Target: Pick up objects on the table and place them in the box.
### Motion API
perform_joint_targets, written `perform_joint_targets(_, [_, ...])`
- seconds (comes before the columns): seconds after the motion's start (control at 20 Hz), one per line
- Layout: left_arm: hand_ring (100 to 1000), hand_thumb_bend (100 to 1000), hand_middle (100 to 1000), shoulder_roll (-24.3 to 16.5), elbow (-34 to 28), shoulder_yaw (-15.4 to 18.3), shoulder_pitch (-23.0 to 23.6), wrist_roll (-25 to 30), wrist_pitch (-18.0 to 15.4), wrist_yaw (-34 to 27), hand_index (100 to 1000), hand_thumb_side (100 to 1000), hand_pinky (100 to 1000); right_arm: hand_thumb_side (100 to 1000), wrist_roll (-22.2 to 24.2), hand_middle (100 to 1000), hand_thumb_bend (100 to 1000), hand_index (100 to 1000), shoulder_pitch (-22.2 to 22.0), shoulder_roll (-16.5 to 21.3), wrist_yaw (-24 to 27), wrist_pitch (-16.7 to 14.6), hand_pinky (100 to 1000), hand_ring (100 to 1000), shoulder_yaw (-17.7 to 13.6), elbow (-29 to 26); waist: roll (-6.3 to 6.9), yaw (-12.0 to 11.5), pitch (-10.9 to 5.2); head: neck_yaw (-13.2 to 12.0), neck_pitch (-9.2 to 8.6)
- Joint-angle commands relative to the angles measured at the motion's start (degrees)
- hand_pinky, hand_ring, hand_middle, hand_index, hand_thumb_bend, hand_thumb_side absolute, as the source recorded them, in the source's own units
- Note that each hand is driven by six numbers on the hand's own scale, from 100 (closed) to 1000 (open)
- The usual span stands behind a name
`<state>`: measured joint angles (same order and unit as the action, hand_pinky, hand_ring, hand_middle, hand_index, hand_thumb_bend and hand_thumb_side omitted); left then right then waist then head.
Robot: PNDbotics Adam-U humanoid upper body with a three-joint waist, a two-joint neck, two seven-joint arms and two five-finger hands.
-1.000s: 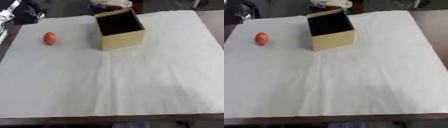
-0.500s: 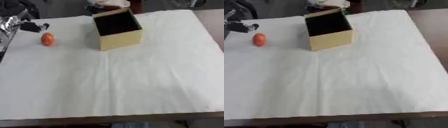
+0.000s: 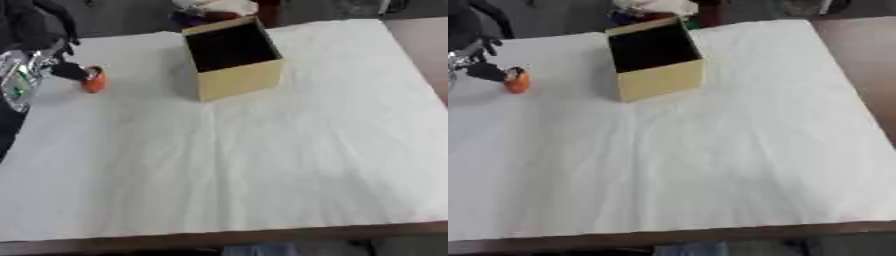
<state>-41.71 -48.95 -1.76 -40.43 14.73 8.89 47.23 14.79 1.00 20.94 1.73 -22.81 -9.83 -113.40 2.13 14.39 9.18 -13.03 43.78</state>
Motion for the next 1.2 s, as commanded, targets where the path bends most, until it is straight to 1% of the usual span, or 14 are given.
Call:
perform_joint_targets(0.05, [681, 395, 706, -0.9, 0.4, 0.7, -1.0, -0.7, 0.4, 0.7, 905, 475, 756, 470, 0.1, 755, 100, 959, 0.3, 0.8, 0.5, 0.0, 725, 991, -0.2, -1.2, -0.19, 0.1, -0.71, -0.2, -0.3])
perform_joint_targets(0.2, [682, 387, 707, -0.5, 0.9, 0.6, -0.8, -0.3, 0.6, 0.9, 897, 469, 754, 470, 0.1, 755, 100, 959, 0.3, 0.7, 0.6, 0.0, 725, 991, -0.2, -1.2, -0.29, 0.1, -0.65, -0.3, -0.22])
perform_joint_targets(0.55, [659, 275, 681, -0.1, 1.5, 0.3, -0.6, 1.5, 0.9, 2.9, 859, 408, 738, 470, 0.2, 755, 100, 959, 0.2, 0.6, 0.6, 0.0, 725, 992, -0.2, -1.2, -0.43, 0.1, -0.54, -0.3, -0.1])
perform_joint_targets(0.65, [661, 265, 683, -0.1, 1.7, 0.3, -0.5, 2.6, 0.9, 3.7, 858, 403, 737, 470, 0.2, 755, 100, 959, 0.2, 0.6, 0.6, 0.0, 725, 992, -0.2, -1.2, -0.42, 0.0, -0.54, -0.3, -0.08])
perform_joint_targets(0.75, [659, 231, 680, -0.1, 1.8, 0.3, -0.4, 3.5, 1.0, 4.8, 855, 387, 735, 470, 0.3, 755, 100, 959, 0.3, 0.6, 0.6, 0.1, 725, 992, -0.2, -1.2, -0.39, 0.0, -0.54, -0.3, -0.1])
perform_joint_targets(0.8, [641, 198, 659, 0.0, 1.9, 0.3, -0.4, 3.8, 1.0, 5.3, 836, 368, 727, 470, 0.3, 755, 100, 959, 0.3, 0.5, 0.6, 0.1, 725, 992, -0.2, -1.2, -0.39, 0.0, -0.54, -0.2, -0.09])
perform_joint_targets(0.85, [614, 125, 622, 0.0, 1.9, 0.4, -0.3, 4.0, 0.9, 5.7, 799, 329, 715, 470, 0.3, 755, 100, 959, 0.3, 0.5, 0.6, 0.1, 725, 992, -0.2, -1.2, -0.4, 0.0, -0.54, -0.2, -0.08])
perform_joint_targets(0.9, [591, 100, 584, 0.0, 1.7, 0.4, -0.3, 3.9, 0.7, 6.1, 748, 284, 699, 470, 0.4, 755, 100, 959, 0.3, 0.6, 0.6, 0.1, 725, 992, -0.2, -1.2, -0.42, 0.0, -0.54, -0.2, -0.05])
perform_joint_targets(0.95, [568, 100, 546, -0.1, 1.5, 0.4, -0.3, 3.6, 0.6, 6.7, 690, 241, 682, 470, 0.4, 755, 100, 959, 0.2, 0.6, 0.6, 0.1, 725, 992, -0.2, -1.2, -0.44, 0.0, -0.54, -0.2, -0.04])
perform_joint_targets(1.0, [557, 100, 518, -0.2, 1.1, 0.5, -0.3, 2.9, 0.4, 7.2, 645, 218, 672, 470, 0.4, 755, 100, 959, 0.2, 0.5, 0.6, 0.1, 725, 992, -0.2, -1.2, -0.46, 0.0, -0.55, -0.2, -0.03])
perform_joint_targets(1.05, [551, 100, 503, -0.2, 0.7, 0.6, -0.3, 2.1, 0.3, 7.6, 619, 206, 666, 470, 0.4, 755, 100, 959, 0.2, 0.5, 0.6, 0.1, 725, 993, -0.2, -1.2, -0.48, 0.0, -0.55, -0.2, -0.03])
perform_joint_targets(1.1, [543, 100, 480, -0.4, -0.1, 0.7, -0.3, 1.0, 0.3, 7.8, 589, 227, 661, 470, 0.4, 754, 100, 959, 0.1, 0.5, 0.6, 0.1, 726, 993, -0.2, -1.2, -0.49, -0.1, -0.57, -0.2, -0.03])
perform_joint_targets(1.2, [529, 100, 440, -0.7, -1.9, 0.8, -0.2, -1.5, 0.2, 7.9, 537, 299, 652, 470, 0.4, 754, 100, 959, 0.2, 0.5, 0.6, 0.1, 726, 992, -0.2, -1.2, -0.5, -0.1, -0.58, -0.1, -0.04])
